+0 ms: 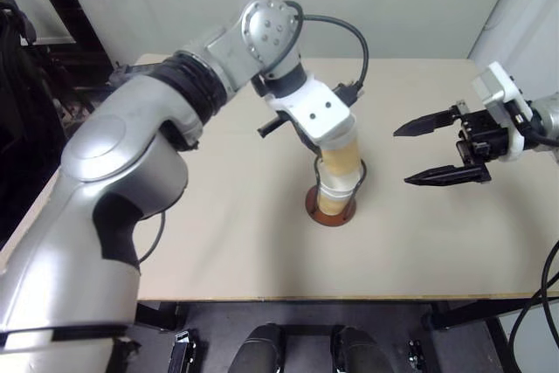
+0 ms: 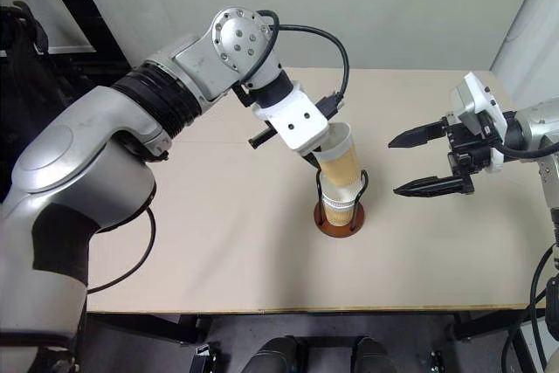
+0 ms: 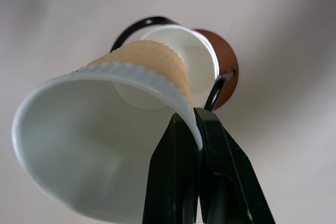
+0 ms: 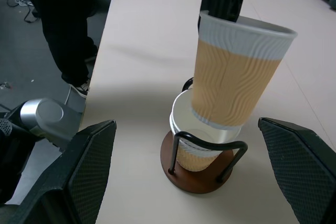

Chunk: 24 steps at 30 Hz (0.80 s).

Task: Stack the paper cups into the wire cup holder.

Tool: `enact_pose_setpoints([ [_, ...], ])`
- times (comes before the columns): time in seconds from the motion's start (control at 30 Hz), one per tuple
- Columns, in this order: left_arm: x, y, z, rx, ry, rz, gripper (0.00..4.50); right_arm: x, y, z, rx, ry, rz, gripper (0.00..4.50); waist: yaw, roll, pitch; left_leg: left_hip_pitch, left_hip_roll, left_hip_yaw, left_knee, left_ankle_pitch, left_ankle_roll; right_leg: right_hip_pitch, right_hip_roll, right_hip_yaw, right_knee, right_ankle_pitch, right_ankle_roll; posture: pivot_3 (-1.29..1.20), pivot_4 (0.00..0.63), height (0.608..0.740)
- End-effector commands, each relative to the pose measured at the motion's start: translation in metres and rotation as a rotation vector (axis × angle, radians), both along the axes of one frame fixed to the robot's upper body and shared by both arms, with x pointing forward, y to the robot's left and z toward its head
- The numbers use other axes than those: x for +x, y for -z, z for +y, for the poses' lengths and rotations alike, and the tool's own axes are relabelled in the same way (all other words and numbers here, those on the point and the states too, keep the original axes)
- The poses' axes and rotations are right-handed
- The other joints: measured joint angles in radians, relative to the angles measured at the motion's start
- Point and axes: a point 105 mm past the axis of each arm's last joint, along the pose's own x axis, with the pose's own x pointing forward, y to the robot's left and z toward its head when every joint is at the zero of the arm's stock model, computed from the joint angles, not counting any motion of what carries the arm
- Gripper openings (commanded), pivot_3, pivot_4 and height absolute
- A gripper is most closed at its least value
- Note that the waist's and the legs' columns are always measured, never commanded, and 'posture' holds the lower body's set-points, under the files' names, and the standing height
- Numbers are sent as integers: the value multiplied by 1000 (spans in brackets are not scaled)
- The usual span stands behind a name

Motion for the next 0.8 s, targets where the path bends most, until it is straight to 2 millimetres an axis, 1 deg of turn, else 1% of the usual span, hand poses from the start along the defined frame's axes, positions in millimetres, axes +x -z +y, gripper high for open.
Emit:
enact_pose_setpoints([
  [0.03,-1,-9,1,14,24,-36,33,-5,-12,2,13,-20,-47,4500,0,0,0,0,0,0,0,0,0,0,0,0,0,0,0,0,150,740],
  [0.23,-2,-8,1,19,32,-33,33,-4,-12,2,13,-18,-50,4500,0,0,0,0,0,0,0,-1,0,0,0,0,0,-1,1,0,150,740],
  [0.57,-10,-3,-6,20,73,1,33,-4,-12,3,18,-12,-58,4500,0,0,0,0,0,0,0,-2,-1,0,0,0,-1,-1,1,0,150,740],
  [0.8,-10,1,-7,40,83,1,33,-6,-10,3,26,-2,-58,4500,0,0,0,0,0,0,0,-2,-1,0,0,0,-1,-1,1,0,150,740],
])
